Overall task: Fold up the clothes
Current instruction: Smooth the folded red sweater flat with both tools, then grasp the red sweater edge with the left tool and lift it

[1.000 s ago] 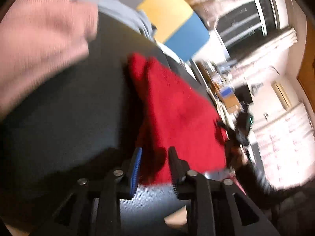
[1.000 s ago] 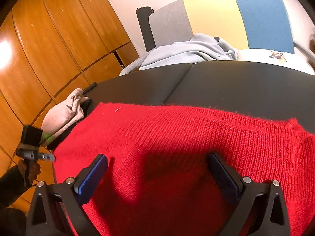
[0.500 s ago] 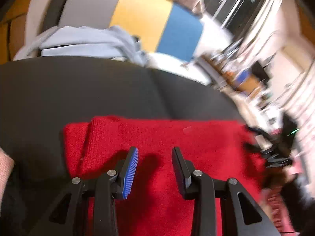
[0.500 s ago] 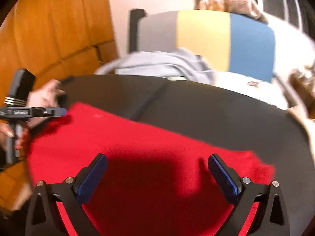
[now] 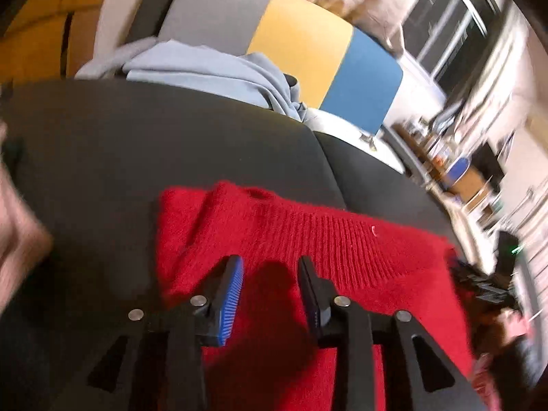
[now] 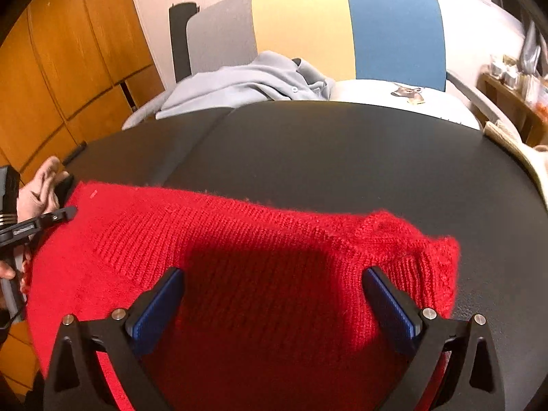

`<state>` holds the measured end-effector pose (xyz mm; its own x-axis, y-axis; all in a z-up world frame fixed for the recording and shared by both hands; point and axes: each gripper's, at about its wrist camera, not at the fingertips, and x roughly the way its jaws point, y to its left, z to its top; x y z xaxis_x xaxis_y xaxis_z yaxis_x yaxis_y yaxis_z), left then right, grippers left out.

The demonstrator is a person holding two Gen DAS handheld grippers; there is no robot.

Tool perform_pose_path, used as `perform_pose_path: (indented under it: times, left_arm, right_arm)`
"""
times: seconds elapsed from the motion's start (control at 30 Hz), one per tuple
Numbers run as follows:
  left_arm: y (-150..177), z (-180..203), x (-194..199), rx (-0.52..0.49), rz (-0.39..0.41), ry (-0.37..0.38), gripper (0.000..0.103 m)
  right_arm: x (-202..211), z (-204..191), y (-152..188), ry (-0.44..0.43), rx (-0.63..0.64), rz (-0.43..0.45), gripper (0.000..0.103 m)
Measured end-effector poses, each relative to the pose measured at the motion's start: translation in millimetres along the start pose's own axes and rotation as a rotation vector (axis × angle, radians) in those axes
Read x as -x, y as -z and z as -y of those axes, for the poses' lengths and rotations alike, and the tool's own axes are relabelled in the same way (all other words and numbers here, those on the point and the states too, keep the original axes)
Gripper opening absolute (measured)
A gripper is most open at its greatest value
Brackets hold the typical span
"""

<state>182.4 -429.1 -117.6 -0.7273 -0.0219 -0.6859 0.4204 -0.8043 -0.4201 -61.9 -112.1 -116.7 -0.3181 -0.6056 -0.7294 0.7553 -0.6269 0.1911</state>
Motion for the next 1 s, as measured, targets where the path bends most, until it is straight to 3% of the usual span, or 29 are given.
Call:
perform_pose_path:
  times: [0.27, 0.4, 0.67, 0.8, 0.83, 0.87, 1.0]
  left_arm:
    - [12, -49, 40, 0.033, -0.061, -0.031, 0.039]
    - [11, -69, 26, 0.143, -0.148, 0.129, 0.039]
    - [-9, -86, -15, 0.253, -0.233, 0.329, 0.043]
    - [-16, -69, -23, 0.137, -0.232, 0.282, 0.038]
    - [-16, -64, -23, 0.106, -0.225, 0.257, 0.031]
    - [-17, -61, -25, 0.106, -0.221, 0.230, 0.017]
    - [-14, -55, -20, 0.136, -0.191, 0.191, 0.013]
  right_arm:
    - [-1, -1, -1, 0.000, 0.003, 0.003, 0.103]
    - [0, -3, -1, 0.010, 0.009, 0.002, 0.103]
    - [-1, -2, -1, 0.011, 0.011, 0.002, 0.103]
    - [-1, 0, -1, 0.001, 0.006, 0.004, 0.103]
    - [-1, 1, -1, -0.001, 0.004, 0.004, 0.103]
    - [-1, 1, -1, -0.004, 0.002, 0.005, 0.103]
    - [0, 0, -1, -0.009, -0.003, 0.007, 0.103]
